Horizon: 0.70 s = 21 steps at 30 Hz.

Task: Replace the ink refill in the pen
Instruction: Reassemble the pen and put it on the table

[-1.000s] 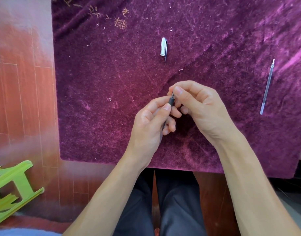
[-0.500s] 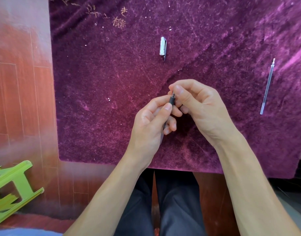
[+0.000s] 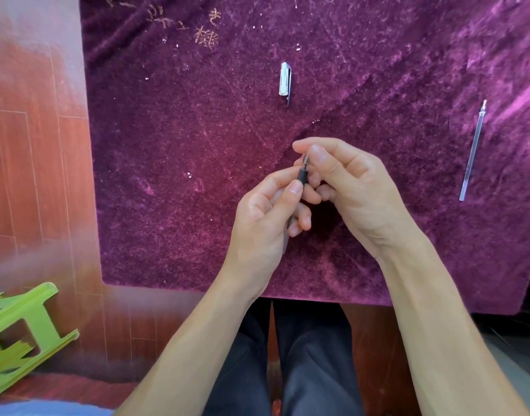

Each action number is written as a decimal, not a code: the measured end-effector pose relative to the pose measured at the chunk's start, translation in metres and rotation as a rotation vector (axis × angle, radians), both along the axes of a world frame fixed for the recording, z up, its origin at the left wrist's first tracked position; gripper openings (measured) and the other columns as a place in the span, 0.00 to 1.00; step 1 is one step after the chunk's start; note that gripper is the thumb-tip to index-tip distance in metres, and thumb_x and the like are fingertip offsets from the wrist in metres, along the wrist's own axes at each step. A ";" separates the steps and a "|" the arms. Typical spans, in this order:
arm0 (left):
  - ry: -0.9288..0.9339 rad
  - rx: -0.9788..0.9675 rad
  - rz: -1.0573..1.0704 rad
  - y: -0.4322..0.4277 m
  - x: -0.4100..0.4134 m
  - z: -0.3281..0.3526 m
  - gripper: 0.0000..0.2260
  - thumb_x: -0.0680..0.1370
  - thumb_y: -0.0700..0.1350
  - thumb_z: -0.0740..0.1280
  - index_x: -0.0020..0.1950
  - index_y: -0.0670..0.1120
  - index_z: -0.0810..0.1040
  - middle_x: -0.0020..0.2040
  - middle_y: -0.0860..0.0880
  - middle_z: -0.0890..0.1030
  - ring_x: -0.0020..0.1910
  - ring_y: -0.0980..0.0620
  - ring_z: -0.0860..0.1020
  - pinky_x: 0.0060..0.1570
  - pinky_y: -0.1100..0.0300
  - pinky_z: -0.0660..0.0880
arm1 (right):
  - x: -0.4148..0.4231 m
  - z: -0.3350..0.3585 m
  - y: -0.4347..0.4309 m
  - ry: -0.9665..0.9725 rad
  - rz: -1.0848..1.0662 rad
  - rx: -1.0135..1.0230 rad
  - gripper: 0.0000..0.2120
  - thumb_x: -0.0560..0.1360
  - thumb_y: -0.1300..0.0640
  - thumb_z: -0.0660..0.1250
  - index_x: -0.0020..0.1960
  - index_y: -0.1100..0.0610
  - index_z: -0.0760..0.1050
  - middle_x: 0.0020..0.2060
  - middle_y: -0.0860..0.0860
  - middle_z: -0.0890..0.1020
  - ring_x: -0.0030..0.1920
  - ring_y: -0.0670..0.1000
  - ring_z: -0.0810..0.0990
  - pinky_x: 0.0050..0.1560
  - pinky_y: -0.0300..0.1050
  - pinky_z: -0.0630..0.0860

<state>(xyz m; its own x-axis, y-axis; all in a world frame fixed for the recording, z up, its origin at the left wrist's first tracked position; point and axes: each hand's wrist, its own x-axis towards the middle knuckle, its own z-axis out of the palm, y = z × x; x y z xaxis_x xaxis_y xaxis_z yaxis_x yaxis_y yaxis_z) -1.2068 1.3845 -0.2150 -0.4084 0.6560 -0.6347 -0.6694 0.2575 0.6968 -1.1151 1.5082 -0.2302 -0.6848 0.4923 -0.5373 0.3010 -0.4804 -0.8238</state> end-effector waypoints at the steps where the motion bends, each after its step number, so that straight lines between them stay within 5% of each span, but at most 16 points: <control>1: -0.009 0.008 0.005 0.001 0.000 0.000 0.13 0.84 0.39 0.60 0.65 0.36 0.77 0.43 0.49 0.82 0.32 0.55 0.75 0.33 0.62 0.69 | 0.001 -0.001 0.001 0.001 0.011 -0.006 0.11 0.85 0.52 0.65 0.58 0.47 0.86 0.39 0.44 0.82 0.43 0.48 0.78 0.50 0.53 0.75; 4: -0.003 0.016 0.008 0.001 -0.001 0.000 0.13 0.84 0.39 0.61 0.65 0.36 0.77 0.43 0.50 0.82 0.32 0.55 0.74 0.33 0.62 0.69 | 0.001 -0.001 0.002 -0.009 0.024 0.006 0.12 0.85 0.53 0.64 0.56 0.48 0.87 0.40 0.48 0.82 0.45 0.51 0.78 0.51 0.59 0.74; 11: 0.023 -0.001 0.013 0.000 -0.001 -0.001 0.12 0.83 0.39 0.64 0.65 0.38 0.78 0.43 0.49 0.83 0.33 0.55 0.75 0.33 0.63 0.71 | 0.000 0.001 0.002 -0.013 0.001 0.024 0.06 0.82 0.53 0.69 0.51 0.53 0.83 0.37 0.42 0.83 0.37 0.40 0.78 0.43 0.38 0.76; 16: -0.009 0.035 0.015 0.001 -0.004 -0.001 0.13 0.84 0.40 0.61 0.65 0.38 0.78 0.43 0.50 0.82 0.31 0.57 0.75 0.33 0.65 0.70 | 0.000 -0.001 0.003 0.023 0.014 -0.022 0.12 0.85 0.54 0.64 0.60 0.48 0.86 0.40 0.43 0.82 0.45 0.50 0.76 0.51 0.55 0.72; 21: 0.004 0.041 0.008 0.003 -0.006 -0.002 0.12 0.84 0.39 0.61 0.64 0.37 0.78 0.43 0.50 0.83 0.31 0.57 0.74 0.32 0.65 0.70 | 0.001 -0.003 0.007 0.013 0.030 0.007 0.11 0.85 0.54 0.65 0.57 0.47 0.87 0.40 0.43 0.83 0.43 0.45 0.77 0.49 0.50 0.73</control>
<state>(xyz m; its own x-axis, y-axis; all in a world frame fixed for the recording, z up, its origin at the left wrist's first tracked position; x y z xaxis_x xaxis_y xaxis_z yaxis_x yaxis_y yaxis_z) -1.2126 1.3872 -0.2169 -0.4166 0.6781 -0.6055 -0.6683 0.2230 0.7097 -1.1144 1.5154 -0.2330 -0.7063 0.4752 -0.5247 0.3040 -0.4657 -0.8311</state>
